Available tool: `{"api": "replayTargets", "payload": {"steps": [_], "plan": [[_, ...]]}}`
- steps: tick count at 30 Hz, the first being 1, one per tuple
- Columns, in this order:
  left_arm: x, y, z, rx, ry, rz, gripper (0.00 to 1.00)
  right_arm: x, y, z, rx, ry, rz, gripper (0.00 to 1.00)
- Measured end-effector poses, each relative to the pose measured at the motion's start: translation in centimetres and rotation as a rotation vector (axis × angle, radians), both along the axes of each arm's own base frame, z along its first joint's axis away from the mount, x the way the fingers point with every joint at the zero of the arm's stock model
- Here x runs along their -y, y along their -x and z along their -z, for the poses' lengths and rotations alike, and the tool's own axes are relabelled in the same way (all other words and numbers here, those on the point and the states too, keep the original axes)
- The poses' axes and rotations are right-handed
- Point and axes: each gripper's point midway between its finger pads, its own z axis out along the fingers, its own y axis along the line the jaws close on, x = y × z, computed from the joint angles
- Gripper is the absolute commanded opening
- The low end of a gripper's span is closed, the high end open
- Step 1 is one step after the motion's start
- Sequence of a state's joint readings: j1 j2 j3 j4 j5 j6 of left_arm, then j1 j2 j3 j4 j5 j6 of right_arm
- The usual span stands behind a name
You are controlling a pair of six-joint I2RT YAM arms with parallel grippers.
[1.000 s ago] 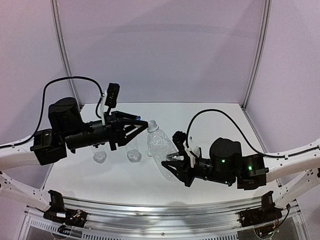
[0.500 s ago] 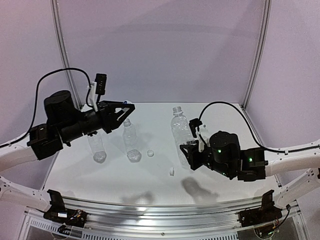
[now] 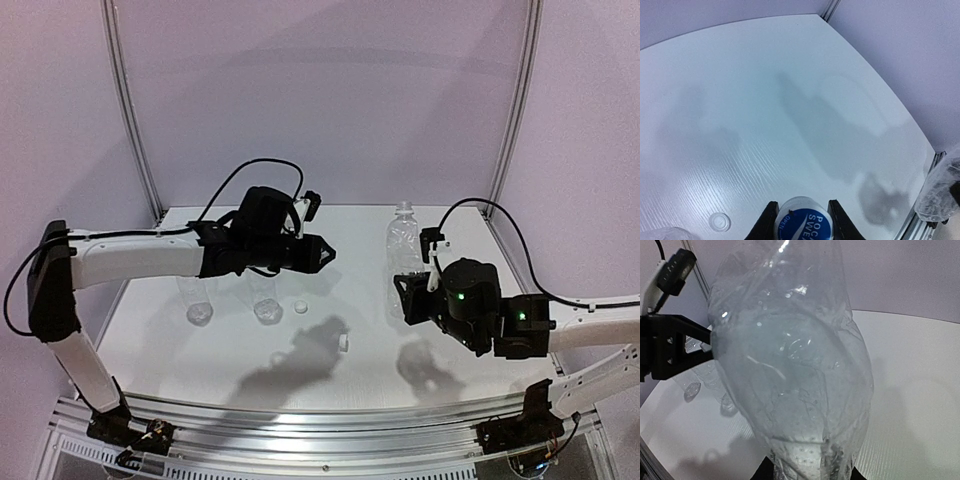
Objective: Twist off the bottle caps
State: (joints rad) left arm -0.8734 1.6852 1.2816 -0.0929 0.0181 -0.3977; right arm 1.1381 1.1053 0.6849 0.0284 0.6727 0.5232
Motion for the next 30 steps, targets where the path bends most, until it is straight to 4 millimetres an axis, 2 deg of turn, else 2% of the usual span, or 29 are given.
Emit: {"api": "replayTargets", "payload": {"steps": [4, 7, 10, 13, 14, 17, 23, 26, 30], "plan": [[1.1, -1.2, 2.9, -0.061, -0.042, -0.015, 0.32, 0.8, 0.1, -0.5, 0.01, -0.018, 0.019, 0.29], [1.7, -1.7, 5.0, -0.097, -0.068, -0.019, 0.38, 1.2, 0.2, -1.0, 0.017, -0.034, 0.025, 0.29], [1.9, -1.6, 6.9, -0.137, -0.092, -0.019, 0.52, 1.4, 0.3, -1.1, 0.02, -0.04, 0.026, 0.29], [1.9, -1.4, 7.3, -0.151, -0.102, -0.012, 0.68, 1.4, 0.3, -0.9, 0.018, -0.036, 0.024, 0.29], [2.0, -1.4, 7.2, -0.151, -0.094, -0.011, 0.75, 1.4, 0.3, -0.9, 0.017, -0.034, 0.021, 0.29], [1.9, -1.1, 6.5, -0.134, -0.078, 0.004, 0.82, 1.2, 0.4, -0.9, 0.019, -0.034, 0.012, 0.29], [0.6, 0.5, 3.7, -0.069, -0.041, 0.037, 0.85, 0.3, 0.7, -1.1, 0.029, -0.056, -0.04, 0.29], [-1.0, 2.1, 0.8, -0.006, -0.001, 0.057, 0.85, -0.7, 1.2, -0.9, 0.032, -0.068, -0.108, 0.3], [-3.8, 4.8, -5.1, 0.128, 0.105, 0.076, 0.85, -2.8, 2.6, -1.0, 0.04, -0.093, -0.259, 0.31]]}}
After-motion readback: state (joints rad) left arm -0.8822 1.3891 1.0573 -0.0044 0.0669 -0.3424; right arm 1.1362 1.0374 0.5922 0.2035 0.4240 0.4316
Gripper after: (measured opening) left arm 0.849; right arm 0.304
